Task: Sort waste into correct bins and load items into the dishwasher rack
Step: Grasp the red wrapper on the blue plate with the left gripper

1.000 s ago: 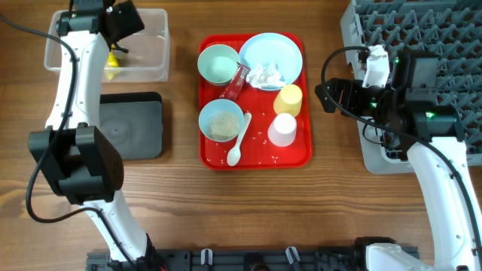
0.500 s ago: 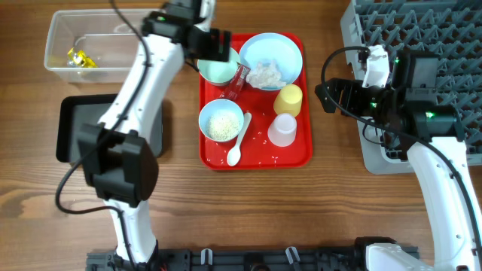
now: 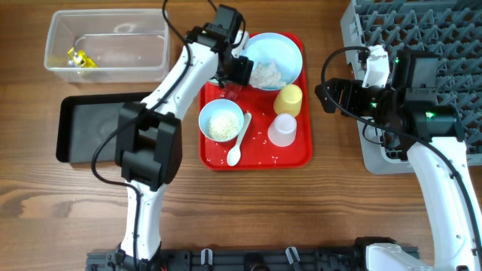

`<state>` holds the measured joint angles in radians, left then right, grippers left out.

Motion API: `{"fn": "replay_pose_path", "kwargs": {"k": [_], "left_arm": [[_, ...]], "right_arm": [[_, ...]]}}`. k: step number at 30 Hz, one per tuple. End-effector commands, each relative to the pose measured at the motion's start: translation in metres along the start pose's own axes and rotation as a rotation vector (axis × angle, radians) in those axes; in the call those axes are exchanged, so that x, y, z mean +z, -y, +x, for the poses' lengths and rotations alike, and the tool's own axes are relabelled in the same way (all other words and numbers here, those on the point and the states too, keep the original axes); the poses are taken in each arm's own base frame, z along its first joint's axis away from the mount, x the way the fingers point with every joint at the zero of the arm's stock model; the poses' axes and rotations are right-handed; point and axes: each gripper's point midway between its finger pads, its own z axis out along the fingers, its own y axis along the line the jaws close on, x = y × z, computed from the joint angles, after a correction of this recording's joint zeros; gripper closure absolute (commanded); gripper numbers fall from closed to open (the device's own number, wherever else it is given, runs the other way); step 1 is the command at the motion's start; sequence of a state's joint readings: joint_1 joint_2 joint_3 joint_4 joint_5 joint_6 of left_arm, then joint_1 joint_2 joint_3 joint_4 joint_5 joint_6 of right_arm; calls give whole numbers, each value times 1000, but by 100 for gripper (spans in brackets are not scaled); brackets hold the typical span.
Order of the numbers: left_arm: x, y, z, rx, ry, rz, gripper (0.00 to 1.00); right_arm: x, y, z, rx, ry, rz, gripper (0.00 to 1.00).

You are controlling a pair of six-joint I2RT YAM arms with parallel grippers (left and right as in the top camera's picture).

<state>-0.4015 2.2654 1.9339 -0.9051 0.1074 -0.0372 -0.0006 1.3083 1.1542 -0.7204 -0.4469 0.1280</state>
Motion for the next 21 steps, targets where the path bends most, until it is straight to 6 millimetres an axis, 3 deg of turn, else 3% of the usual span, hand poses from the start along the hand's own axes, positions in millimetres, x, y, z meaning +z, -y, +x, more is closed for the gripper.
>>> {"fn": "replay_pose_path", "kwargs": {"k": [1, 4, 13, 17, 21], "left_arm": [[18, 0, 7, 3, -34, 12, 39], [18, 0, 5, 5, -23, 13, 53], [18, 1, -3, 8, 9, 16, 70], [18, 1, -4, 9, 10, 17, 85], [18, 2, -4, 8, 13, 17, 94]], "right_arm": [[0, 0, -5, 1, 6, 8, 0], [0, 0, -5, -1, 6, 8, 0], [0, 0, -5, 0, 6, 8, 0], [0, 0, -5, 0, 6, 8, 0], [0, 0, -4, 1, 5, 8, 0]]}}
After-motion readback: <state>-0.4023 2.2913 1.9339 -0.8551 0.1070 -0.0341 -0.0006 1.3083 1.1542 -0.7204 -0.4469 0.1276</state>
